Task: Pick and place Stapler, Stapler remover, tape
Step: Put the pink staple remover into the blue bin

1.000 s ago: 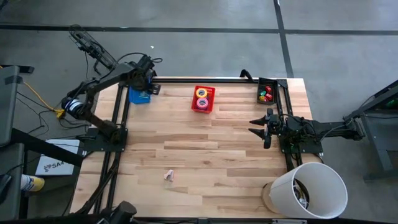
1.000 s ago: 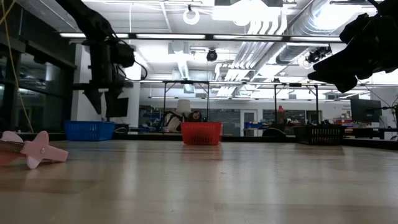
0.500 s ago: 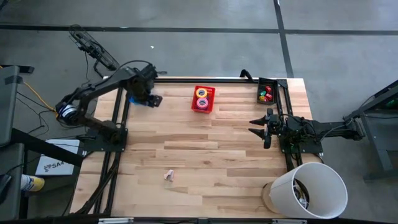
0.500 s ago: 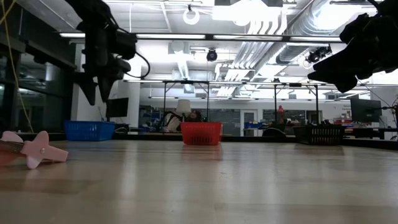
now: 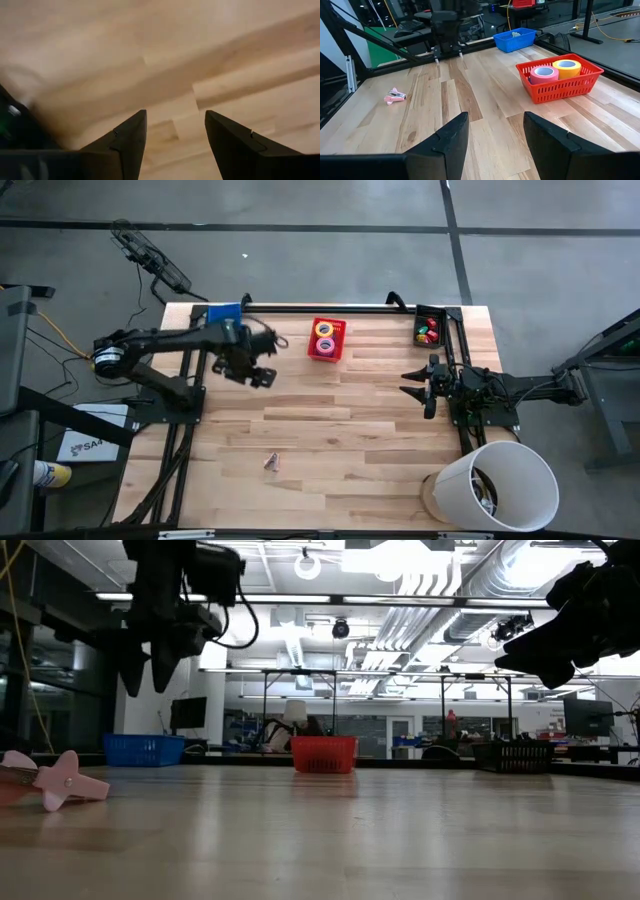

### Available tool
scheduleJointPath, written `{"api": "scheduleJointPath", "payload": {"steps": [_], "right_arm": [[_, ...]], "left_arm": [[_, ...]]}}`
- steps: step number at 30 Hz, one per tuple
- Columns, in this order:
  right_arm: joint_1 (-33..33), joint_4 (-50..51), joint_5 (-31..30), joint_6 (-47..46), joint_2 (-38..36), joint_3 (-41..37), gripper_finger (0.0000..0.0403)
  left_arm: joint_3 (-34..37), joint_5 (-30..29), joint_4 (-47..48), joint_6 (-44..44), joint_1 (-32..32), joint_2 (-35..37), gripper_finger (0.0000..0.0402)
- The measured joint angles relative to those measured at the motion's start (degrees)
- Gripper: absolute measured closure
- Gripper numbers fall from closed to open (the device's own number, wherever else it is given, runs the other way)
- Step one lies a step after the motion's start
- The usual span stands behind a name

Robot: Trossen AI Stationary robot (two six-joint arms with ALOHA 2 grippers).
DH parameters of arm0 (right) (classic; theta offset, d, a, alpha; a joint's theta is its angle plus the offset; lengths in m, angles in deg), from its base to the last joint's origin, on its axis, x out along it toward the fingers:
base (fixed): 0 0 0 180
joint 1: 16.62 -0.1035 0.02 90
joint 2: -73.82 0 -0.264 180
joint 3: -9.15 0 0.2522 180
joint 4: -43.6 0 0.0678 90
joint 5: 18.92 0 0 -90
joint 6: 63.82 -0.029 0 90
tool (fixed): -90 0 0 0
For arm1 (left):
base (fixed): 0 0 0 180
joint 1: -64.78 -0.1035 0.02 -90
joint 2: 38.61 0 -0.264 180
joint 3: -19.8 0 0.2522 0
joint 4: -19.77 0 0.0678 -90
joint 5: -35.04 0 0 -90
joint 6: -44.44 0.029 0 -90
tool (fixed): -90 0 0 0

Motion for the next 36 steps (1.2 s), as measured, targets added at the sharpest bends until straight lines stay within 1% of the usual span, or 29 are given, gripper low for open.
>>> {"api": "scheduleJointPath", "payload": {"steps": [8, 10, 16, 19, 26, 36], "right_arm": [[0.00, 0.00, 0.00, 0.00, 0.00, 0.00, 0.0222], [-0.01, -0.01, 0.00, -0.01, 0.00, 0.00, 0.0222], [0.00, 0.01, 0.00, 0.00, 0.00, 0.00, 0.0222], [0.01, 0.01, 0.00, 0.00, 0.00, 0.00, 0.0221], [-0.01, -0.16, 0.00, -0.01, -0.02, 0.00, 0.0222], [-0.01, 0.05, 0.00, 0.01, 1.05, 0.02, 0.0221]], "left_arm": [[0.00, -0.05, -2.62, -18.00, 15.40, -0.02, 0.0204], [0.00, -0.23, -4.57, -21.97, 18.93, -0.05, 0.0204], [0.00, -2.88, -10.68, -32.03, 26.64, -0.36, 0.0204], [0.00, -3.39, -13.67, -35.34, 29.19, -0.69, 0.0204], [-0.09, -3.56, -22.88, -39.58, 33.54, -4.83, 0.0204], [0.05, -0.83, -24.75, -43.60, 36.96, -12.88, 0.0204]]}}
